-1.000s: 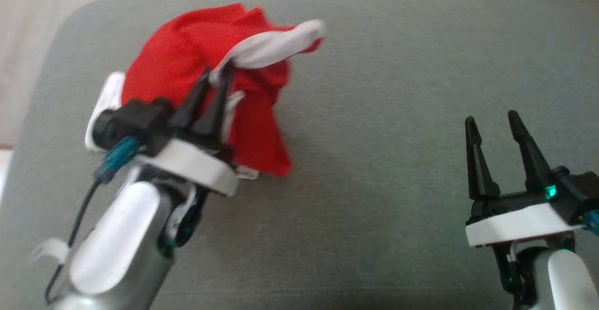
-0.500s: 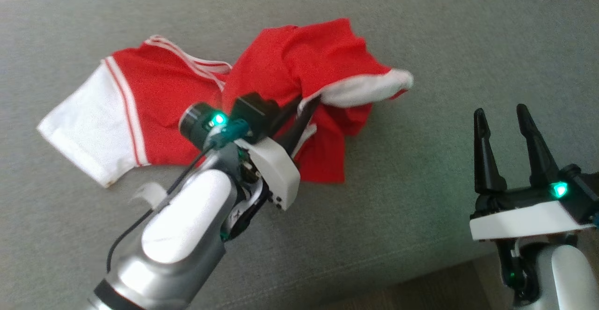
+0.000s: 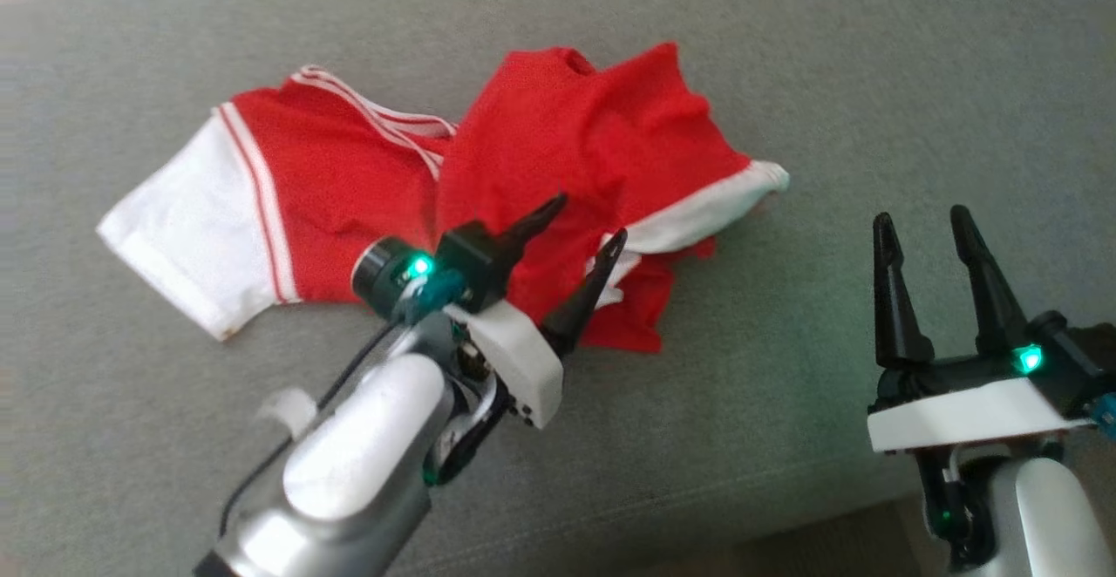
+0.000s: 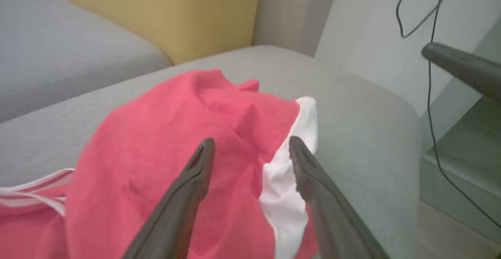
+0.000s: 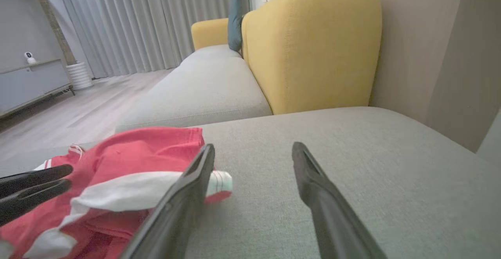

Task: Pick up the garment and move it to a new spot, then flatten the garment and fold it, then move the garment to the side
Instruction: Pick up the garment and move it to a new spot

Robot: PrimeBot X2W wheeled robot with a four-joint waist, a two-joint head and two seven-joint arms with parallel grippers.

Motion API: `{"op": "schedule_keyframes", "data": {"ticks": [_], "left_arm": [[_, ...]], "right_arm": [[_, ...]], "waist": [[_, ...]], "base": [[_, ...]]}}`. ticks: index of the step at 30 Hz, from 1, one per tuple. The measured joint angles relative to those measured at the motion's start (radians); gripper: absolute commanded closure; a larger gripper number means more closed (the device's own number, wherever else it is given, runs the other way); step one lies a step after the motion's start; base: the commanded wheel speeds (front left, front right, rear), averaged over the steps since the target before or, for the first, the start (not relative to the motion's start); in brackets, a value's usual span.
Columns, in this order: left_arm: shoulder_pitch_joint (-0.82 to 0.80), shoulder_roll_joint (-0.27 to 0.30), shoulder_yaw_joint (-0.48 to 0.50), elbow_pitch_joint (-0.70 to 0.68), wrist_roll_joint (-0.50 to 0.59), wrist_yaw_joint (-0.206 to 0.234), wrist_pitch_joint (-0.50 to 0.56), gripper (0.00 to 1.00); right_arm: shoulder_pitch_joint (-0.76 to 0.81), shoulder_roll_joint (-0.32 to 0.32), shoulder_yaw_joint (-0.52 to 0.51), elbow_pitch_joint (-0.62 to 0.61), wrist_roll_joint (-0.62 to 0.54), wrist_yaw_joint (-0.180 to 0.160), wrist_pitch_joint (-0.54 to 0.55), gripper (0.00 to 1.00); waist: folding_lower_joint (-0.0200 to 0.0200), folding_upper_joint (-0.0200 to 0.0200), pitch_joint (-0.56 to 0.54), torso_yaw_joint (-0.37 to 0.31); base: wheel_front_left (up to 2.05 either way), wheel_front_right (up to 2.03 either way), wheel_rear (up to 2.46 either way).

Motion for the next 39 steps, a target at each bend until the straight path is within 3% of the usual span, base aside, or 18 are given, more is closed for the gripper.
{"op": "schedule_keyframes", "data": {"ticks": [6, 18, 23, 30, 39], "left_arm": [[0.102, 0.015, 0.069, -0.098, -0.021, 0.092, -0.096, 0.0], [0.253, 0.1, 0.266, -0.171, -0.051, 0.212, -0.158, 0.0], [0.336, 0.141, 0.339, -0.204, -0.051, 0.215, -0.159, 0.0], [0.437, 0.153, 0.418, -0.233, -0.036, 0.196, -0.159, 0.0], [0.479, 0.152, 0.431, -0.222, -0.01, 0.17, -0.159, 0.0]], "right_arm": [[0.003, 0.0, -0.004, -0.004, -0.019, 0.0, 0.019, 0.0], [0.024, 0.0, -0.019, -0.025, -0.053, 0.0, 0.064, 0.0], [0.058, 0.0, -0.019, -0.028, -0.069, 0.0, 0.084, 0.0], [0.094, 0.0, -0.009, -0.04, -0.079, 0.0, 0.111, 0.0], [0.135, 0.0, -0.002, -0.059, -0.079, 0.0, 0.128, 0.0]], "waist": [[0.0, 0.0, -0.054, 0.066], [0.0, 0.0, -0.135, 0.187], [-0.0001, 0.0, -0.17, 0.214], [-0.0001, 0.0, -0.212, 0.224], [-0.0001, 0.0, -0.241, 0.216]], "base": [[0.0, 0.0, 0.0], [0.0, 0.0, 0.0], [0.0, 0.0, 0.0], [0.0, 0.0, 0.0], [0.0, 0.0, 0.0]]}}
